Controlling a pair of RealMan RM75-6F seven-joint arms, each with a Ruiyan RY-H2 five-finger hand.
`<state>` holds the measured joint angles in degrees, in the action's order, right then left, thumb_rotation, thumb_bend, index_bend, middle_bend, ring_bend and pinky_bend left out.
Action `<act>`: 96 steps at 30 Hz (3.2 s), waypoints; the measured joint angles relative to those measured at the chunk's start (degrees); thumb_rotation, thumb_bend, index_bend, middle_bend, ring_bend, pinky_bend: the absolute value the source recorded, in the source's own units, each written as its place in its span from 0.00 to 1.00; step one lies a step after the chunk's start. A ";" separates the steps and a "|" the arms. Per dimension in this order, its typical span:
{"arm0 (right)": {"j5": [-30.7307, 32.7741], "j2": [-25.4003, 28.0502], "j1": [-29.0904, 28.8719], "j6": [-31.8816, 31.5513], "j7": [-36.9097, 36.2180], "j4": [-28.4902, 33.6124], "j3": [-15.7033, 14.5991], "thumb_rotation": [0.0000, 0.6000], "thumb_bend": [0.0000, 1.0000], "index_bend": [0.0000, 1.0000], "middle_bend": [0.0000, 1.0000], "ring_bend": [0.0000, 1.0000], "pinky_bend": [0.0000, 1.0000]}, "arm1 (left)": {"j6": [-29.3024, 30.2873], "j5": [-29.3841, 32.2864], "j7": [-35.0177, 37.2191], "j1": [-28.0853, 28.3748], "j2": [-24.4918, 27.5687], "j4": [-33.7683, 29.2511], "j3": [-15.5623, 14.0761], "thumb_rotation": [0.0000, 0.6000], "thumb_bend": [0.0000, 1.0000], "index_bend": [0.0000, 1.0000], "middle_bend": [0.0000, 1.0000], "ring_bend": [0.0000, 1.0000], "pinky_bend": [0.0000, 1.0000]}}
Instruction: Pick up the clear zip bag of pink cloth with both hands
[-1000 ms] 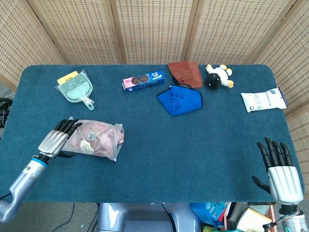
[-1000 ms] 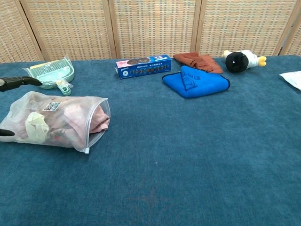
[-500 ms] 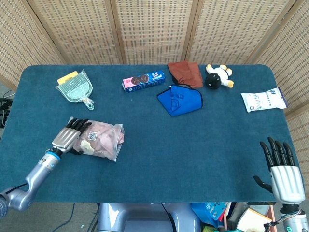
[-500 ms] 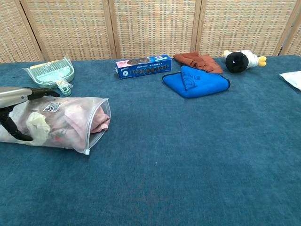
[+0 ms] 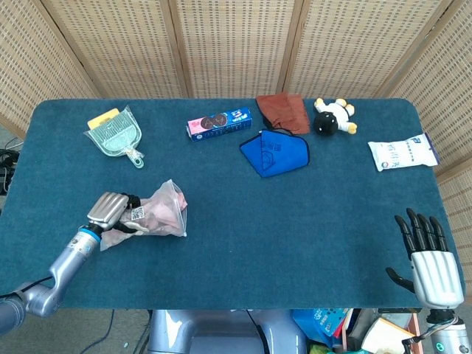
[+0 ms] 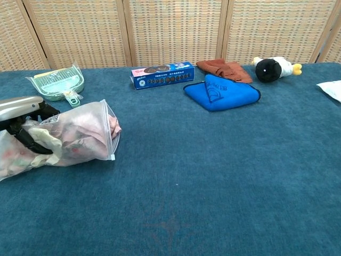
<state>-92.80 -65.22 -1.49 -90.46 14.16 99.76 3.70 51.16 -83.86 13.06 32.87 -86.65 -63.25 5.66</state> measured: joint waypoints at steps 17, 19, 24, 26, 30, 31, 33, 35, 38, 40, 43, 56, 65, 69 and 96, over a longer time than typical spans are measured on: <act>1.15 8.18 -6.87 8.35 -22.37 4.50 3.05 1.00 0.12 0.27 0.06 0.00 0.00 | 18.21 -7.58 20.92 3.24 -5.34 1.88 3.98 1.00 0.18 0.62 0.55 0.48 0.57; 1.42 10.05 -8.47 10.33 -27.30 5.53 3.77 1.00 0.12 0.28 0.06 0.00 0.00 | 18.33 -7.70 21.09 4.80 -6.79 1.56 4.81 1.00 0.18 0.62 0.55 0.48 0.57; 2.19 14.22 -13.42 16.06 -35.64 9.17 5.93 1.00 0.12 0.30 0.07 0.00 0.00 | 17.39 -7.09 20.63 7.74 -10.25 0.69 6.36 1.00 0.18 0.63 0.55 0.48 0.57; 2.75 15.05 -15.17 17.91 -36.43 10.74 6.84 1.00 0.12 0.30 0.07 0.00 0.00 | 16.86 -6.57 20.43 8.72 -11.77 0.30 6.92 1.00 0.18 0.63 0.55 0.48 0.57; 5.46 15.62 -18.62 21.22 -35.73 13.83 8.90 1.00 0.12 0.30 0.07 0.00 0.00 | 16.00 -5.65 19.46 10.70 -14.78 0.02 7.82 1.00 0.18 0.63 0.55 0.48 0.57; 6.17 15.59 -19.27 21.83 -35.18 14.30 9.25 1.00 0.12 0.30 0.07 0.00 0.00 | 15.72 -5.33 19.17 11.30 -15.61 -0.12 8.06 1.00 0.18 0.63 0.55 0.48 0.57; 7.82 15.36 -20.77 23.30 -33.51 15.17 9.99 1.00 0.12 0.30 0.07 0.00 0.00 | 15.34 -4.86 18.75 12.06 -16.63 -0.41 8.39 1.00 0.18 0.63 0.55 0.48 0.57; 9.25 14.99 -22.11 24.71 -31.84 15.74 10.55 1.00 0.12 0.30 0.07 0.00 0.00 | 14.97 -4.27 18.28 12.73 -17.48 -0.90 8.74 1.00 0.18 0.63 0.55 0.48 0.57; 11.78 14.15 -24.50 27.31 -29.10 16.51 11.40 1.00 0.13 0.32 0.08 0.00 0.00 | 14.60 -3.77 17.19 13.38 -18.13 -1.46 9.03 1.00 0.18 0.63 0.55 0.48 0.57; 13.84 13.43 -26.16 28.79 -27.09 17.13 12.03 1.00 0.13 0.32 0.08 0.00 0.00 | 14.43 -3.36 16.44 13.82 -18.62 -1.92 9.26 1.00 0.18 0.63 0.55 0.48 0.57; 16.83 12.28 -28.28 30.37 -24.19 18.23 12.92 1.00 0.13 0.32 0.08 0.00 0.00 | 13.97 -2.45 16.11 14.39 -19.49 -2.47 9.66 1.00 0.18 0.63 0.55 0.48 0.57; 25.72 7.76 -33.67 32.42 -14.79 22.02 14.32 1.00 0.12 0.32 0.06 0.00 0.00 | 13.77 0.31 15.09 16.58 -23.24 -2.48 11.93 1.00 0.18 0.63 0.55 0.48 0.57; 29.75 7.22 -36.03 33.93 -12.33 22.79 14.50 1.00 0.12 0.31 0.00 0.00 0.00 | 13.27 1.02 13.79 17.16 -23.33 -3.54 11.94 1.00 0.18 0.63 0.56 0.48 0.57; 31.34 7.98 -37.44 35.94 -9.70 23.32 13.73 1.00 0.09 0.28 0.00 0.00 0.00 | 13.98 1.55 13.88 17.18 -23.71 -4.34 12.40 1.00 0.18 0.63 0.56 0.48 0.57; 28.51 4.54 -38.04 32.83 -10.25 22.45 11.80 1.00 0.80 0.71 0.00 0.00 0.00 | 14.62 3.29 11.61 15.57 -21.55 -8.67 11.52 1.00 0.18 0.63 0.49 0.45 0.57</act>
<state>-64.29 -60.68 -39.54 -57.63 3.91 122.21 15.51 65.78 -80.57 24.67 48.44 -108.20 -71.92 17.18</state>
